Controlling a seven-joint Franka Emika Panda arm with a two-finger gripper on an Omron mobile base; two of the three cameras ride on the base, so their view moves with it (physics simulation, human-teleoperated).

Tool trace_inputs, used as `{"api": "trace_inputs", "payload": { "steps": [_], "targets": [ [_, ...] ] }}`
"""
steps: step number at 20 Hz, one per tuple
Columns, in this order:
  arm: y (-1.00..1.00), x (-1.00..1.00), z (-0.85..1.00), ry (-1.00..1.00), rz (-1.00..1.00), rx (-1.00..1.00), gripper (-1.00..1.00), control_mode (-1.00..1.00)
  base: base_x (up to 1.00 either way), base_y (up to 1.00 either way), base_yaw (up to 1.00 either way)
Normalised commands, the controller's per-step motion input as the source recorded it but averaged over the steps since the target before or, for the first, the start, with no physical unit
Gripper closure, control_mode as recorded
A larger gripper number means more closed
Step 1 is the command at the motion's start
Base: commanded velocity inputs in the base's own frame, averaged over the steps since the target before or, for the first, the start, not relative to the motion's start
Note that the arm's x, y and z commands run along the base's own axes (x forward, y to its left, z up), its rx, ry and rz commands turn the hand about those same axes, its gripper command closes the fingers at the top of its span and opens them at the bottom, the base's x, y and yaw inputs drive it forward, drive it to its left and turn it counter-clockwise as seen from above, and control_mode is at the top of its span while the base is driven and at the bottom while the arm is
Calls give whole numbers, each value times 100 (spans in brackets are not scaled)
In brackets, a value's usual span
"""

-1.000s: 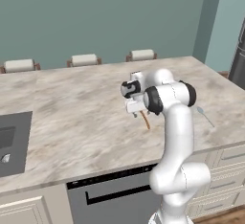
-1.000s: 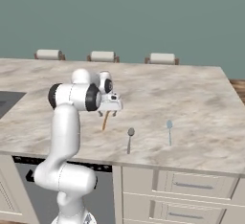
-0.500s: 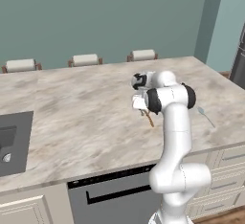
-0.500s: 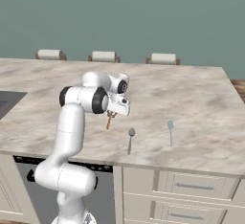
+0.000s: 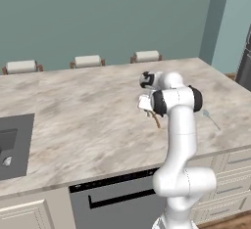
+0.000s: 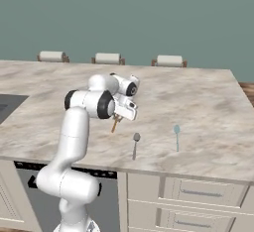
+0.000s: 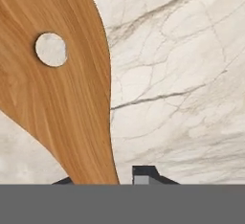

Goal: Organize the utensils by type. Pick up the wooden spoons from the counter and place them in the open cabinet. Then pick up the metallic utensils from the counter and place them in the open drawer.

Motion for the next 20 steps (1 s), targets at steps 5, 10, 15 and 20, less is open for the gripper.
{"api": "trace_inputs", "payload": {
  "steps": [5,10,15,20],
  "targets": [
    [0,-74,82,-28,0,0,100,-100,0,0,0],
    [1,-84,100,-38,0,-3,100,-100,0,0,0],
    [0,-100,87,-58,0,-10,100,-100,0,0,0],
    [0,-100,87,-57,3,-11,100,-100,0,0,0]
  ]
}}
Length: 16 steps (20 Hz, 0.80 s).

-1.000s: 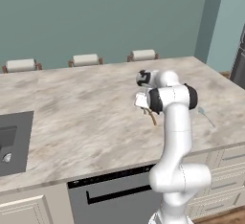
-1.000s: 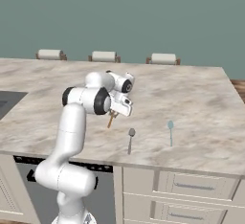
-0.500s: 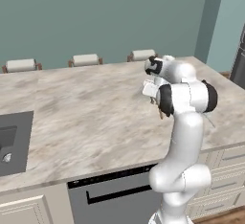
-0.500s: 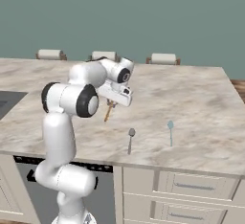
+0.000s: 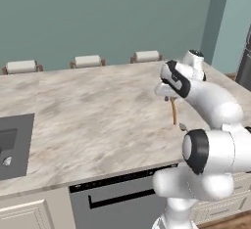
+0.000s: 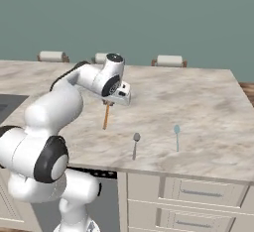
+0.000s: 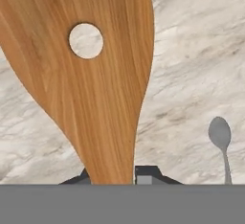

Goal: Organize the utensils by type. Pick up the wooden spoons from the counter and place them in the open cabinet. Then pick up the metallic utensils from the counter and place them in the open drawer.

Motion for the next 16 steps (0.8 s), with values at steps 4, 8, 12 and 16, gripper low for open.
{"api": "trace_inputs", "payload": {
  "steps": [4,8,12,16],
  "targets": [
    [2,-100,73,-26,11,-20,100,-100,0,0,0],
    [13,-89,46,-5,15,-26,100,-100,0,0,0],
    [12,-18,21,1,11,-20,100,-100,0,0,0],
    [1,0,0,1,9,-4,100,-100,0,0,0]
  ]
}}
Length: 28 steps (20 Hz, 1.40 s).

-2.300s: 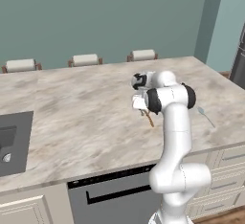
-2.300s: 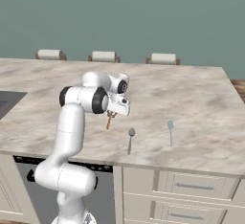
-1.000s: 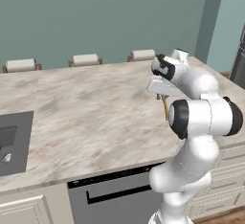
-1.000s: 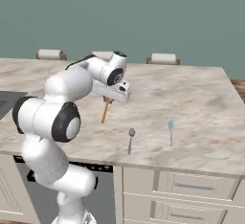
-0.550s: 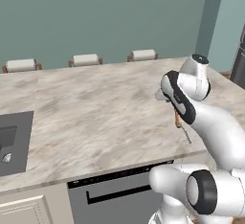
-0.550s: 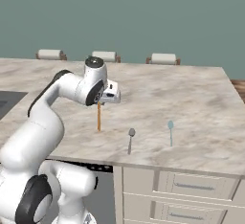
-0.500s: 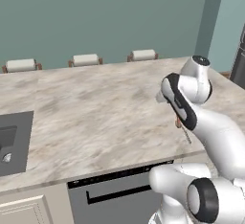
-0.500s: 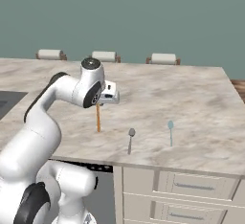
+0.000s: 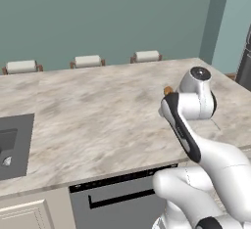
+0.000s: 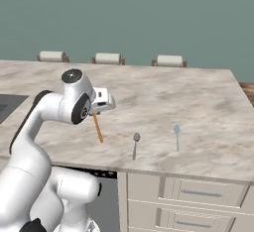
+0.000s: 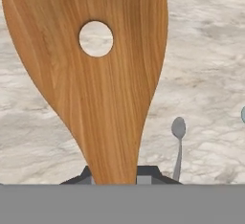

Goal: Organize the utensils by type. Pick up the wooden spoons from the counter and place them in the open cabinet. Then pick up the metallic utensils from the counter and place them in the open drawer.

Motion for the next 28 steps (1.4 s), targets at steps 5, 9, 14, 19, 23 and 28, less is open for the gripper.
{"api": "trace_inputs", "payload": {
  "steps": [5,9,14,19,23,28],
  "targets": [
    [0,0,0,0,5,0,100,-100,0,0,0],
    [0,0,0,0,1,0,100,100,-17,-16,12],
    [0,0,0,0,0,0,100,100,-53,-29,38],
    [0,0,0,0,0,0,100,100,-60,-23,52],
    [0,0,0,0,0,0,100,100,-26,-7,70],
    [0,0,0,0,0,0,100,100,-3,0,75]
  ]
}}
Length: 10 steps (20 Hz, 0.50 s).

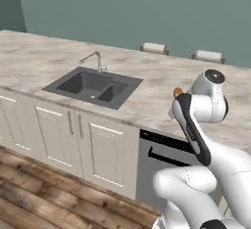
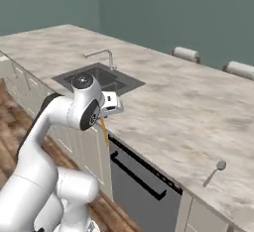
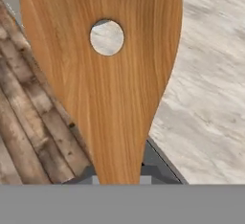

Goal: Organize the utensils by type. Pick up the wooden spoons from the counter and place them in the open cabinet. Then pick up the metallic utensils from the counter and place them in the open drawer.

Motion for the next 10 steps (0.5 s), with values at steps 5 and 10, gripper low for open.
{"api": "trace_inputs", "payload": {
  "steps": [5,10],
  "targets": [
    [0,0,0,0,0,0,100,100,-1,0,73],
    [0,0,0,0,0,0,100,100,0,0,64]
  ]
}}
